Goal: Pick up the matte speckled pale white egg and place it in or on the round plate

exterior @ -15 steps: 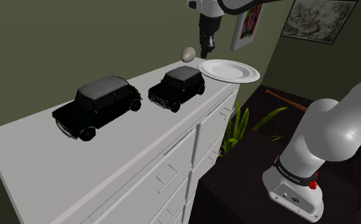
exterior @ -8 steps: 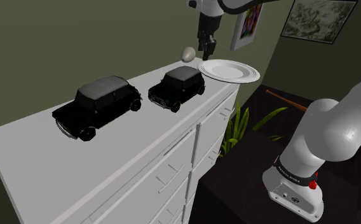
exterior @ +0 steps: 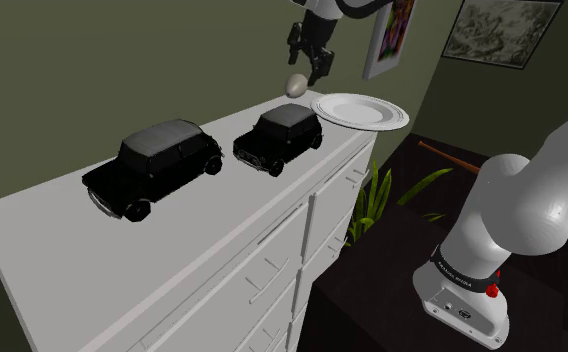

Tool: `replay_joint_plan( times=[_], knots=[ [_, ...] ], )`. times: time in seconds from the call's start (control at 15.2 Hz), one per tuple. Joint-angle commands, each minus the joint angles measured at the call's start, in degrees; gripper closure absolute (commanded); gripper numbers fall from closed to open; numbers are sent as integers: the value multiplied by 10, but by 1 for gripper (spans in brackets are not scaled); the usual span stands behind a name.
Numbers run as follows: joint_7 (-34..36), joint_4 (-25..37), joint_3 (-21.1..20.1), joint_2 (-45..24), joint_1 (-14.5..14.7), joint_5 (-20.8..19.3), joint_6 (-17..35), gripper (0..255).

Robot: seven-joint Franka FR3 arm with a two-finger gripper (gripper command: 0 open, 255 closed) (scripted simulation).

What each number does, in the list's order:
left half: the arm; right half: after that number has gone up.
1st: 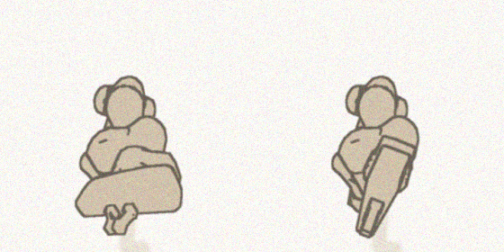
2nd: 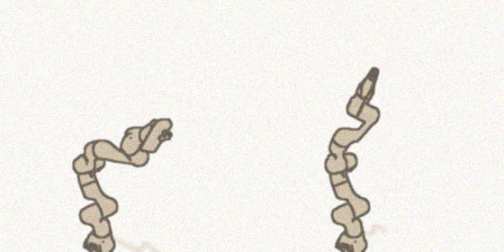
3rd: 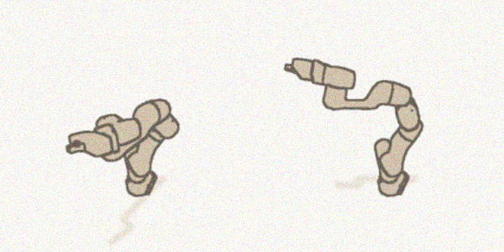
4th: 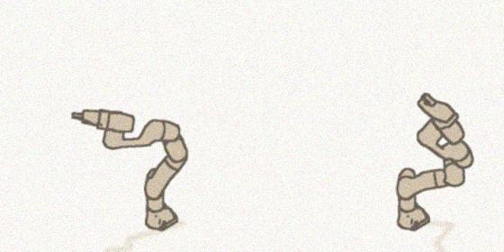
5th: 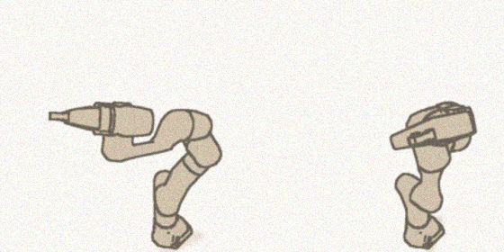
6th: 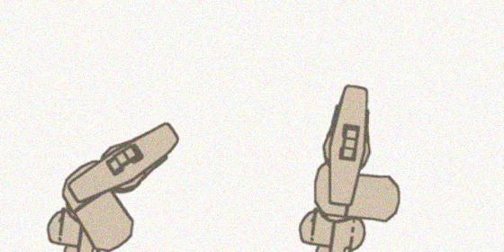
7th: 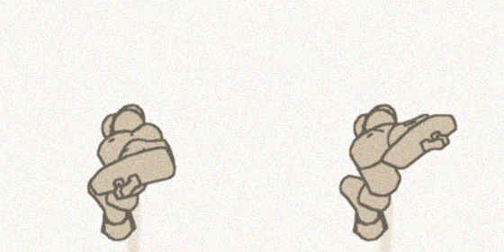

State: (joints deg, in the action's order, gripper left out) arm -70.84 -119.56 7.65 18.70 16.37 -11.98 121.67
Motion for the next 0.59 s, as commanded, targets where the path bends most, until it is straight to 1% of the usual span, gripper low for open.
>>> replay_joint_plan(
  times=[0.0,0.2,0.53],
  knots=[
    [-6,-6,4,-7,0,1,16,0],
    [-6,-19,7,-20,-1,0,42,0],
    [-6,-19,8,-20,-1,0,42,0]
  ],
)
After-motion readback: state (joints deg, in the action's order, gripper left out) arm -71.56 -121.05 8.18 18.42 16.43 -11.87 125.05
